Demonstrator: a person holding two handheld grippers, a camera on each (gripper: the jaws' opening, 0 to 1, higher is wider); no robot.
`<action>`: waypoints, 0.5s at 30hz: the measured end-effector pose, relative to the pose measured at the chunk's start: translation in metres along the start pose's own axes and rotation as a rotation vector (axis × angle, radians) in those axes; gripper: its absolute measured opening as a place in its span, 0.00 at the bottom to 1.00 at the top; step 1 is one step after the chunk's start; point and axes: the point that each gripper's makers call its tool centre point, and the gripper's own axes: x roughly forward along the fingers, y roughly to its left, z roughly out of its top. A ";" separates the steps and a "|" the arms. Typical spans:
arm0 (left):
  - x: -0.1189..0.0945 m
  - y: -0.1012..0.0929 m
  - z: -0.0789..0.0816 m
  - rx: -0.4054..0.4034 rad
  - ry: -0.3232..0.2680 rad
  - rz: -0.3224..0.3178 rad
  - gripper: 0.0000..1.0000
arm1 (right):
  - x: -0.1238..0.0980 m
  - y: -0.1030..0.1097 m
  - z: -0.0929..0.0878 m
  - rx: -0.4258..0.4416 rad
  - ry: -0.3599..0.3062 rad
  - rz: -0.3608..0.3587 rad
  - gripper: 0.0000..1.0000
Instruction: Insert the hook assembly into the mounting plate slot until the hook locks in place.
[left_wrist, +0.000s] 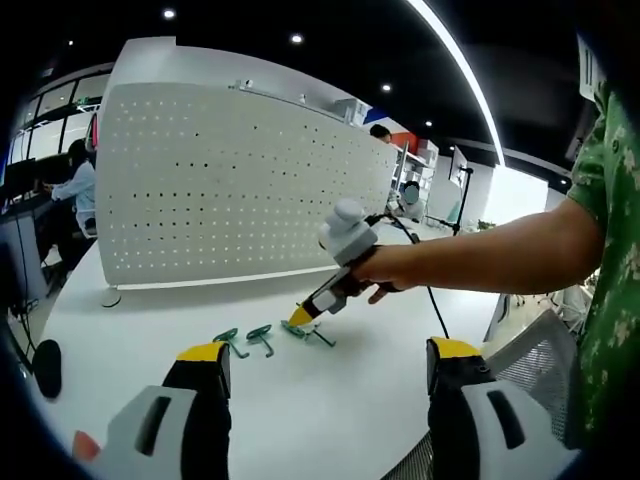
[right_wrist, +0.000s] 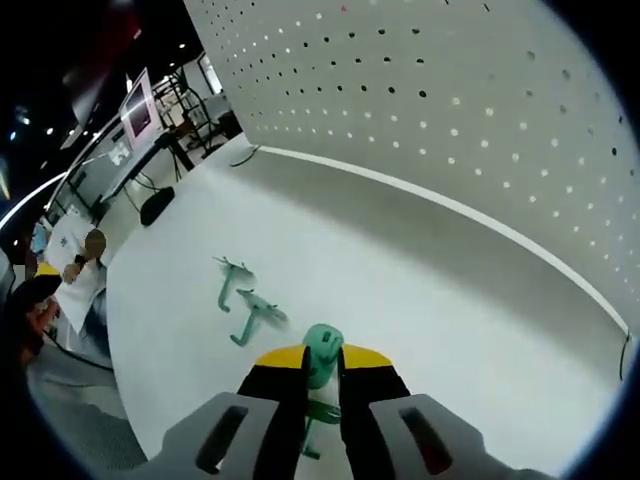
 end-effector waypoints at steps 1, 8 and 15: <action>0.000 0.000 0.000 0.000 0.001 0.001 0.82 | 0.000 0.000 0.000 0.000 0.002 -0.001 0.09; 0.000 0.000 0.000 0.000 0.001 0.000 0.82 | 0.001 -0.002 -0.001 0.002 0.005 -0.007 0.07; 0.000 0.000 0.000 -0.003 0.000 0.000 0.82 | 0.002 -0.003 -0.002 0.015 0.005 -0.005 0.05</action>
